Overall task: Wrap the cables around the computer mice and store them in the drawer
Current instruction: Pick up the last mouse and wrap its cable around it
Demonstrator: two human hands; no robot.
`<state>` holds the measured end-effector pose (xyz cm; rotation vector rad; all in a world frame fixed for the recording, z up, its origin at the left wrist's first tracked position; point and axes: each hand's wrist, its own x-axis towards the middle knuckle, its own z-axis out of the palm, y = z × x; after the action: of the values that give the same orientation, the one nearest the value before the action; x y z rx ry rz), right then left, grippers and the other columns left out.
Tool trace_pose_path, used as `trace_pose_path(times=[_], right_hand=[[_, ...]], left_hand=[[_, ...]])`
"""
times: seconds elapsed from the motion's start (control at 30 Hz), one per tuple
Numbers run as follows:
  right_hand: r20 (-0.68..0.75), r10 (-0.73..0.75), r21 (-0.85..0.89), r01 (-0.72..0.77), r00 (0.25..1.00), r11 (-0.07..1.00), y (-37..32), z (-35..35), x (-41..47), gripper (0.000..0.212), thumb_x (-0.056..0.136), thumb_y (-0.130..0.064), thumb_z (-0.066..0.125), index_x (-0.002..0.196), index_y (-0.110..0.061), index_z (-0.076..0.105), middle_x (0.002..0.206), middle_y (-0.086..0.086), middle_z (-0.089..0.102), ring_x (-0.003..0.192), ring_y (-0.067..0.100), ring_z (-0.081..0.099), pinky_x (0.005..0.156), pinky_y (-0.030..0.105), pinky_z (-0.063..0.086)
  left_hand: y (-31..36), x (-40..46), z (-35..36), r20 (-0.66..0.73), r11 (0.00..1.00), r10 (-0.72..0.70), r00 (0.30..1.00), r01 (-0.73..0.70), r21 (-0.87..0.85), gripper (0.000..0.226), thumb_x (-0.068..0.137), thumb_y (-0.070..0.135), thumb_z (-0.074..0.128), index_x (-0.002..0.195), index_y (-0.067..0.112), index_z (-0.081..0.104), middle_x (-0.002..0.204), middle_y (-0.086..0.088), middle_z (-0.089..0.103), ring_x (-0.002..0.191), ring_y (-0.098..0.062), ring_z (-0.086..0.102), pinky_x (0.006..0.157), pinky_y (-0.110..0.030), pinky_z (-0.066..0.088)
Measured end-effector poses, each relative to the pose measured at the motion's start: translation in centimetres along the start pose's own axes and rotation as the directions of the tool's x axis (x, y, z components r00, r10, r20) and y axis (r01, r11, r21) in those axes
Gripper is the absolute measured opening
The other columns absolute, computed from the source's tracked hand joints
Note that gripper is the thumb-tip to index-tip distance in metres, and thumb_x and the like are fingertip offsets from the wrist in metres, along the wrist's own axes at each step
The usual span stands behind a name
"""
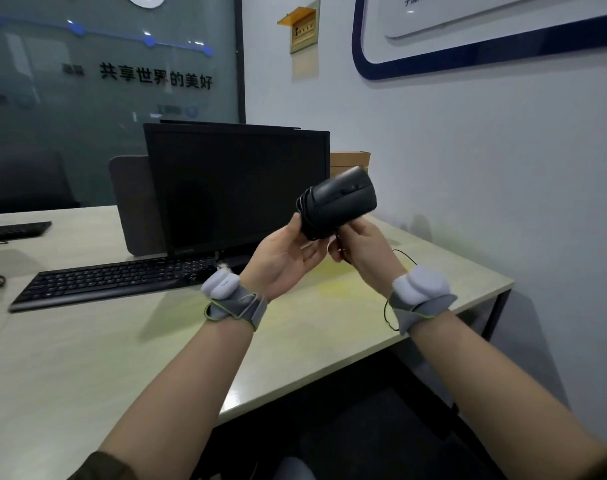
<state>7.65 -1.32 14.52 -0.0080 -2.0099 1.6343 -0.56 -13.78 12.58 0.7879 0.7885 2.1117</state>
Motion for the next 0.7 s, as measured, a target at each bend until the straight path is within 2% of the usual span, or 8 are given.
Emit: trace_pose_path(times=[0.07,0.17,0.27,0.37,0.47,0.53,0.6,0.7], right_hand=[[-0.042,0.048,-0.254,-0.058,0.998,0.966,0.3,0.5,0.0,0.023,0.094,-0.008,0.039,0.078,-0.013,0.054,0.063,0.007,0.058,0.039,0.008,0.053,0.047,0.023,0.043],[0.109,0.327,-0.514,-0.229,0.939,0.827,0.3,1.0,-1.1,0.017,0.095,-0.018,0.042,0.096,-0.008,0.057,0.063,0.002,0.06,0.042,0.009,0.059,0.045,0.02,0.046],[0.176,0.448,-0.63,-0.25,0.877,0.735,0.4,1.3,-2.4,0.023,0.095,-0.018,0.04,0.103,-0.012,0.061,0.058,0.0,0.058,0.043,0.009,0.059,0.044,0.017,0.044],[0.146,0.283,-0.806,-0.052,0.948,0.589,-0.1,1.8,-2.8,0.022,0.094,-0.025,0.042,0.1,-0.02,0.063,0.059,-0.003,0.058,0.046,0.01,0.057,0.053,0.025,0.048],[0.111,0.001,-0.901,0.1,0.994,0.422,-1.0,1.8,-2.3,0.021,0.092,-0.031,0.049,0.093,-0.021,0.068,0.076,-0.001,0.068,0.065,0.018,0.061,0.062,0.034,0.053],[0.061,-0.112,-0.868,0.108,0.992,0.484,-1.6,1.2,-1.8,0.014,0.088,-0.032,0.056,0.088,-0.023,0.067,0.079,-0.004,0.067,0.069,0.013,0.06,0.06,0.029,0.051],[0.047,-0.146,-0.798,0.125,0.988,0.59,-2.1,0.1,-1.3,0.005,0.085,-0.03,0.063,0.081,-0.026,0.063,0.076,-0.01,0.063,0.069,0.006,0.059,0.063,0.021,0.049],[0.098,-0.16,-0.698,0.183,0.982,0.693,-2.7,-1.4,-0.7,0.015,0.08,-0.025,0.069,0.073,-0.031,0.058,0.076,-0.013,0.062,0.071,0.001,0.059,0.067,0.016,0.048]], left_hand=[[-0.4,0.4,-0.2,-0.117,0.993,0.088,0.989,-0.077,0.094,0.026,0.097,0.027,0.039,0.1,0.01,0.059,0.089,-0.006,0.065,0.075,-0.014,0.064,0.07,-0.021,0.054],[-0.5,0.7,-1.1,-0.281,0.968,0.228,0.932,-0.185,0.171,0.018,0.097,0.023,0.043,0.093,0.011,0.056,0.085,-0.005,0.055,0.077,-0.014,0.052,0.072,-0.023,0.044],[0.1,1.0,-2.3,-0.398,0.919,0.329,0.856,-0.194,0.343,0.025,0.095,0.024,0.047,0.113,0.007,0.053,0.094,-0.006,0.056,0.086,-0.016,0.053,0.076,-0.021,0.044],[0.2,0.9,-3.0,-0.402,0.758,0.435,0.805,-0.087,0.646,0.04,0.093,0.024,0.051,0.127,0.003,0.047,0.109,-0.01,0.057,0.099,-0.02,0.055,0.079,-0.024,0.049],[-0.1,0.4,-3.4,-0.244,0.436,0.498,0.832,0.004,0.9,0.038,0.091,0.026,0.054,0.125,0.009,0.048,0.108,-0.002,0.057,0.097,-0.014,0.055,0.071,-0.01,0.045],[0.0,0.1,-3.4,-0.155,0.345,0.432,0.888,-0.004,0.939,0.037,0.091,0.027,0.054,0.125,0.012,0.049,0.104,0.002,0.057,0.089,-0.008,0.056,0.064,-0.003,0.044],[0.3,-0.4,-3.1,-0.08,0.291,0.329,0.941,-0.02,0.956,0.036,0.091,0.028,0.054,0.125,0.016,0.05,0.104,0.003,0.058,0.089,-0.003,0.057,0.069,-0.004,0.046],[0.8,-1.0,-2.7,-0.021,0.422,0.145,0.989,-0.043,0.905,0.034,0.093,0.022,0.051,0.126,0.013,0.05,0.113,-0.006,0.06,0.103,-0.018,0.059,0.091,-0.028,0.049]])
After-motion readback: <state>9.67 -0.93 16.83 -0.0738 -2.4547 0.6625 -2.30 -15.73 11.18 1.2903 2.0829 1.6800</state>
